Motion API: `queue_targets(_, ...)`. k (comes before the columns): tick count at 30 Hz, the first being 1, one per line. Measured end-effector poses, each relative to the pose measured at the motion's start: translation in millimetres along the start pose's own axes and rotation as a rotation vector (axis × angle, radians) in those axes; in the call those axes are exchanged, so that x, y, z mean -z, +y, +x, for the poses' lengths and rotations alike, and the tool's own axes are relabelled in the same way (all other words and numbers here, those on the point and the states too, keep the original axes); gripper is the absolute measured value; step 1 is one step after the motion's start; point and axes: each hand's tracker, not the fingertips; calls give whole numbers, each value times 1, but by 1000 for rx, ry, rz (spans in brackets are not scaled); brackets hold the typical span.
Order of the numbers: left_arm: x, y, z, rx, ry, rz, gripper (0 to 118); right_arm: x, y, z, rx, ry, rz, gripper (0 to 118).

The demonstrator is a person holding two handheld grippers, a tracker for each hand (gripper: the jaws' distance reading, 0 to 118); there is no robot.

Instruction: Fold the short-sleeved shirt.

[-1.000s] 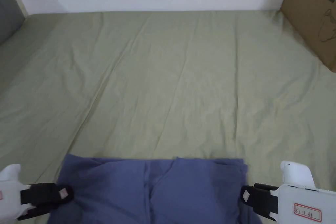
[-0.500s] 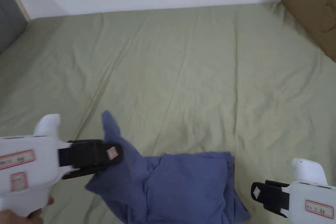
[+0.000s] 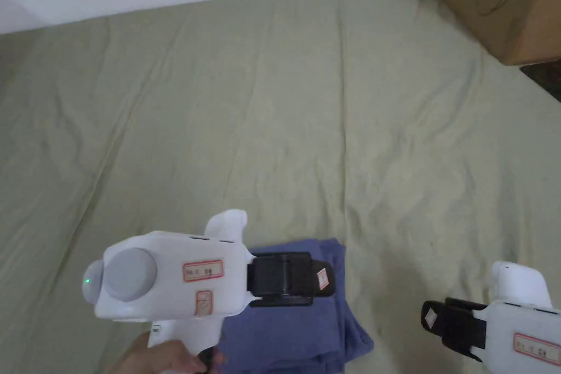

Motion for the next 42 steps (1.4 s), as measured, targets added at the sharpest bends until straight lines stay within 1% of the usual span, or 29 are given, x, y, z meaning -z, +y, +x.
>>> queue_targets(2,-22,-3,-14,-25,37,56,90,-1,0,1,0,5,2,0)
queue_targets(3,-33,-6,-23,-43,53,87,74,0,1,1,-1,4,1,0)
queue_targets(4,-40,-9,-31,-66,81,109,37,0,2,0,-1,4,2,0)
queue_targets(5,-43,-12,-38,-92,106,119,7,1,2,0,-2,6,1,0)
queue_targets(6,-47,-15,-46,-115,142,114,3,2,2,-1,-1,8,2,0)
queue_targets(7,-49,-20,-54,-148,161,109,2,4,3,-2,-1,11,3,0)
queue_targets(9,-44,-29,-63,-145,194,79,2,6,4,-4,-4,22,3,0)
queue_targets(10,-36,-34,-69,-174,194,64,2,7,4,-6,-4,27,3,0)
queue_targets(13,-11,-44,-65,-197,134,6,2,9,4,-9,-16,33,-6,0)
queue_targets(16,20,-44,-50,-180,72,-12,2,9,4,-8,-28,16,-10,0)
queue_targets(19,52,-43,-32,-159,5,-91,2,7,3,-5,-28,6,-9,0)
queue_targets(21,74,-42,-19,-99,33,-115,2,5,3,1,-25,5,-7,0)
queue_targets(22,80,-44,-13,-76,33,-135,2,4,3,2,-25,-2,-6,0)
queue_targets(24,88,-40,-2,-104,27,-144,2,2,2,3,-19,-16,-3,0)
queue_targets(25,88,-39,4,-97,0,-140,2,1,1,4,-16,-17,-1,0)
queue_targets(27,93,-37,12,-22,-47,-149,2,-1,1,4,-11,-20,1,0)
queue_targets(28,94,-37,16,-14,-47,-174,2,-1,1,2,-12,-21,1,0)
queue_targets(32,68,-36,7,-8,-26,-121,2,-6,3,-7,-25,-22,10,0)
queue_targets(35,11,-36,-8,-62,-1,1,2,-5,5,-17,-44,-10,11,0)
queue_targets(36,-10,-38,-20,-78,7,44,2,-3,6,-19,-62,-8,8,0)
queue_targets(38,-46,-44,-50,-135,75,120,2,1,9,-30,-101,4,-5,0)
queue_targets(40,-75,-56,-76,-180,127,164,2,7,12,-47,-161,44,-21,0)
queue_targets(42,-98,-71,-103,-273,161,206,2,17,17,-71,-217,70,-27,0)
